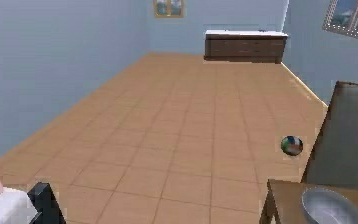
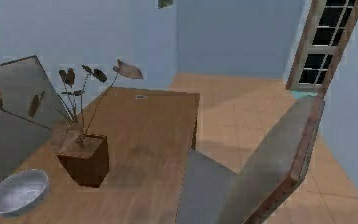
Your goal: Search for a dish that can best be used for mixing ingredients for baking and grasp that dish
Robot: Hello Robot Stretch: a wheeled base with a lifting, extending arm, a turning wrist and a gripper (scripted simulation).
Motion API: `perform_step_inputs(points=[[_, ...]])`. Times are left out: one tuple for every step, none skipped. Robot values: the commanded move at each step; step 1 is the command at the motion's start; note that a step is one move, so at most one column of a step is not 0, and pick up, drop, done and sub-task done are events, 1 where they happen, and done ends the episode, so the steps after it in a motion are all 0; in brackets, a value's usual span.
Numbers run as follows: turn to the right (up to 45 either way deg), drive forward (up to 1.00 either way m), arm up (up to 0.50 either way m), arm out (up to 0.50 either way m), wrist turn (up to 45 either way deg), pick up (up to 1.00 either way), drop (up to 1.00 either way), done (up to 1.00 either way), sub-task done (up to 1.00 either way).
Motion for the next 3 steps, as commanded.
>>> perform_step_inputs(points=[[-39.0,0.00,0.00,0.00,0.0,0.00,0.00,0.00,0.00],[0.0,0.00,0.50,0.00,0.0,0.00,0.00,0.00,0.00],[0.0,0.00,0.38,0.00,0.0,0.00,0.00,0.00,0.00]])
